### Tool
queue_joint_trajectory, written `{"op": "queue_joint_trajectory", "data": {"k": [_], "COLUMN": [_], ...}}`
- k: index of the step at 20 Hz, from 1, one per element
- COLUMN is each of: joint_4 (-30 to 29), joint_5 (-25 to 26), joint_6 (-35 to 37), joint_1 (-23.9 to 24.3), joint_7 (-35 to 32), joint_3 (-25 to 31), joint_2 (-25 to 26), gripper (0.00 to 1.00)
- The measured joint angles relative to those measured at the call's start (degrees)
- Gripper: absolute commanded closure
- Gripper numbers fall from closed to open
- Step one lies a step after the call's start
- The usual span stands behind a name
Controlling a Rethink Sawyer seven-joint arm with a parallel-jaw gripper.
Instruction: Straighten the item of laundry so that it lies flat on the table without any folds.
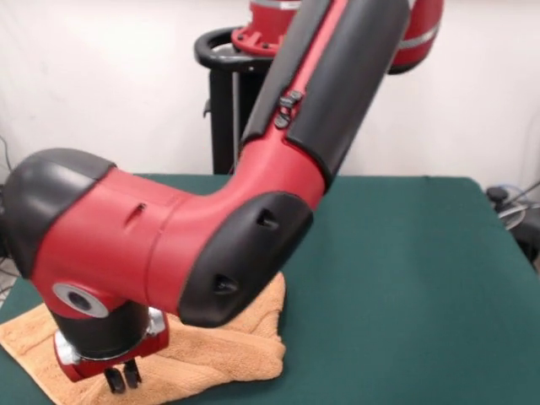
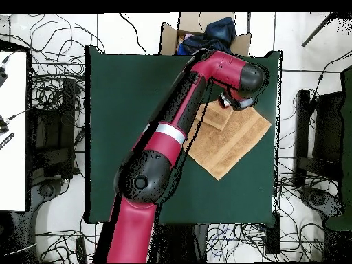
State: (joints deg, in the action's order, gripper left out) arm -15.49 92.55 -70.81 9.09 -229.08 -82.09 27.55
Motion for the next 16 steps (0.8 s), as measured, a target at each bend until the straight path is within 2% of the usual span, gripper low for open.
{"op": "queue_joint_trajectory", "data": {"k": [16], "joint_4": [-0.11], "joint_5": [1.05], "joint_6": [-4.09], "joint_1": [2.24], "joint_7": [6.64], "joint_3": [1.7], "joint_2": [-6.23], "gripper": [1.0]}}
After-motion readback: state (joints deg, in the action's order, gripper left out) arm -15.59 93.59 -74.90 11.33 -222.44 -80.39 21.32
